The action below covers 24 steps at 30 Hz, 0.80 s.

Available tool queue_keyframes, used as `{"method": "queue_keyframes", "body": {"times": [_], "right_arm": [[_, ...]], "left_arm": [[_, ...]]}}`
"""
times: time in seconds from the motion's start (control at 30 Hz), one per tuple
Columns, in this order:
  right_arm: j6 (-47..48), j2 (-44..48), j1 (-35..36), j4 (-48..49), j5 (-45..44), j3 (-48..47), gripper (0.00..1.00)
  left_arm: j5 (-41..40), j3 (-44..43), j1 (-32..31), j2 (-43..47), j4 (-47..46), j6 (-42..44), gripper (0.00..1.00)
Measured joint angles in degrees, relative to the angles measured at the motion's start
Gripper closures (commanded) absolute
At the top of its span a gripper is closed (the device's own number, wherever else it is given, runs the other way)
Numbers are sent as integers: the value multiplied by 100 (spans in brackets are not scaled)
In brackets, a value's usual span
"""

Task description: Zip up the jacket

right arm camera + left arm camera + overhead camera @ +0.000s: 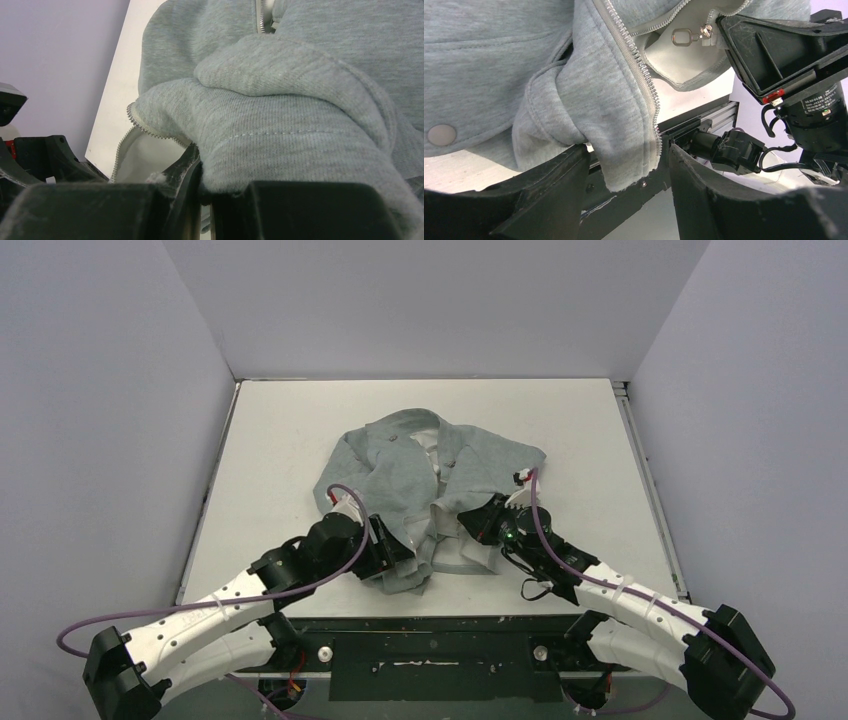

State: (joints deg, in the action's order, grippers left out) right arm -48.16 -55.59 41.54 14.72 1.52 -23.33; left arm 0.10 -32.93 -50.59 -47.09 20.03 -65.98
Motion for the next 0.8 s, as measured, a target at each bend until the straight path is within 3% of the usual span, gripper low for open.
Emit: {"method": "queue_keyframes", "body": {"times": [0.53, 0.6, 0.73, 0.8], "right_arm": [[2, 162, -26, -111, 9, 70, 100], [0, 162, -26, -114, 17, 70, 100], [2, 162, -26, -114, 26, 70, 100], [0, 162, -26, -118, 26, 70, 100]], "left_arm": [[164, 229, 0, 39, -293, -155, 71], [166, 271, 0, 57, -378, -186, 71], [195, 334, 0, 26, -511, -229, 57], [216, 334, 0, -31, -573, -234, 55]]}}
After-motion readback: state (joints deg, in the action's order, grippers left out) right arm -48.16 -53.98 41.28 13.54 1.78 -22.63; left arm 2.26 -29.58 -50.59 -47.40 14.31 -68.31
